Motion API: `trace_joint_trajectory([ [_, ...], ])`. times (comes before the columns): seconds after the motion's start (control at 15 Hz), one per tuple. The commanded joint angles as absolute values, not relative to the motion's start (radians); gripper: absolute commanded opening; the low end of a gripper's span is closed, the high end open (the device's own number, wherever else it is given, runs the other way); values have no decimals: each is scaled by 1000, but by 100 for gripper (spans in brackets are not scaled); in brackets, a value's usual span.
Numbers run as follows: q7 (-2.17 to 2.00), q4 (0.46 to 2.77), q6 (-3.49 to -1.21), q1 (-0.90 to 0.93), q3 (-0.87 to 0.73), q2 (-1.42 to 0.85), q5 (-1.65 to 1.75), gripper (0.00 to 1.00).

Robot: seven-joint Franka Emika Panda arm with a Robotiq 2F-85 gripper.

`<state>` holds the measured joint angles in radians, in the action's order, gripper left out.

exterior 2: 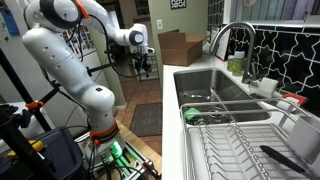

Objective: Put the fork over the running water

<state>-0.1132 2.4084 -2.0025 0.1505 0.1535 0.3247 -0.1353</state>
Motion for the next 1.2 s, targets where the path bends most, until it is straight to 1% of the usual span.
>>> trace_joint_trajectory([
  [0.0,-129,2334,-1999,59,62,303,-137,100],
  [0.2,-155,2222,-2012,-21,-9,255,-135,100],
  [0.4,-202,2112,-2078,-67,-51,174,-159,100],
  [0.47,-152,2183,-2044,-52,-41,251,-138,100],
  [1.07,-149,2160,-2051,-53,-39,231,-137,100],
  [1.13,-159,2113,-2014,-53,-39,179,-136,100],
])
